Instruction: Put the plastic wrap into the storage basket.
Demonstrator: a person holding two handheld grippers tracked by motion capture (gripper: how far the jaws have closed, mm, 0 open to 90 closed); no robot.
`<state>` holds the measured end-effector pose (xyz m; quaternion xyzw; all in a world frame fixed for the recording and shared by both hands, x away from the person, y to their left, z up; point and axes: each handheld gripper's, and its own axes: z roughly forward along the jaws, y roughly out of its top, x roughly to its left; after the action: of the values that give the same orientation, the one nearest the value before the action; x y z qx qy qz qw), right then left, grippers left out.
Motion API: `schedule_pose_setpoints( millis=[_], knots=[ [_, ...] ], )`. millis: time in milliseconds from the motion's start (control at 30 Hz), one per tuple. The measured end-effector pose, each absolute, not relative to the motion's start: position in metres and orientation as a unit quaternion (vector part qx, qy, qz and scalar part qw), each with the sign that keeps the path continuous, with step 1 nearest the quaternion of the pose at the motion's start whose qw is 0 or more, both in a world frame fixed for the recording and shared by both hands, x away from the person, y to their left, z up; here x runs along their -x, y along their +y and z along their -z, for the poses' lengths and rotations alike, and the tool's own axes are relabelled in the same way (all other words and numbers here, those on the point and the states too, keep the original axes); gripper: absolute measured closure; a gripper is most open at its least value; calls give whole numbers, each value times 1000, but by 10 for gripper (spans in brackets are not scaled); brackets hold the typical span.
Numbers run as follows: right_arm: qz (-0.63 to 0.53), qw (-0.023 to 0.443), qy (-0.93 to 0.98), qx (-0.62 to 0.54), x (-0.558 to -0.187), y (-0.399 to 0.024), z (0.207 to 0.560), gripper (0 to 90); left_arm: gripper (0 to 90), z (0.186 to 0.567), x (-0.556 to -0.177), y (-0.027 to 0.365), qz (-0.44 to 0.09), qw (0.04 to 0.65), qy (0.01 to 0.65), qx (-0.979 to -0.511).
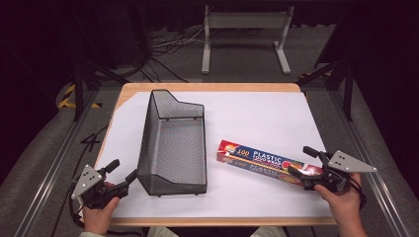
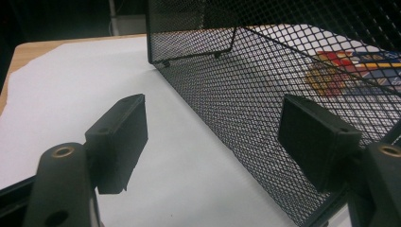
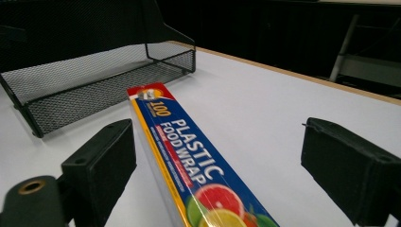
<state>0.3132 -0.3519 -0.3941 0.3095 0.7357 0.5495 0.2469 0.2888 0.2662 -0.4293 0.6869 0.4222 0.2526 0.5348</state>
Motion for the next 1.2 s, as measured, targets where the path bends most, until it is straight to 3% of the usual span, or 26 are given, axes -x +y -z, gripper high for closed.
schedule_pose_setpoints(
  millis=[567, 1000, 1200],
  knots=[
    [-542, 192, 778, -253, -332, -277, 380, 135, 239, 429, -290, 267, -262, 529, 421, -689],
    [-480, 169, 822, -257, -363, -263, 372, 45, 231, 428, -288, 269, -265, 529, 425, -685],
    [-398, 135, 871, -254, -380, -259, 372, 84, 230, 429, -288, 270, -266, 529, 426, -684]
  ],
)
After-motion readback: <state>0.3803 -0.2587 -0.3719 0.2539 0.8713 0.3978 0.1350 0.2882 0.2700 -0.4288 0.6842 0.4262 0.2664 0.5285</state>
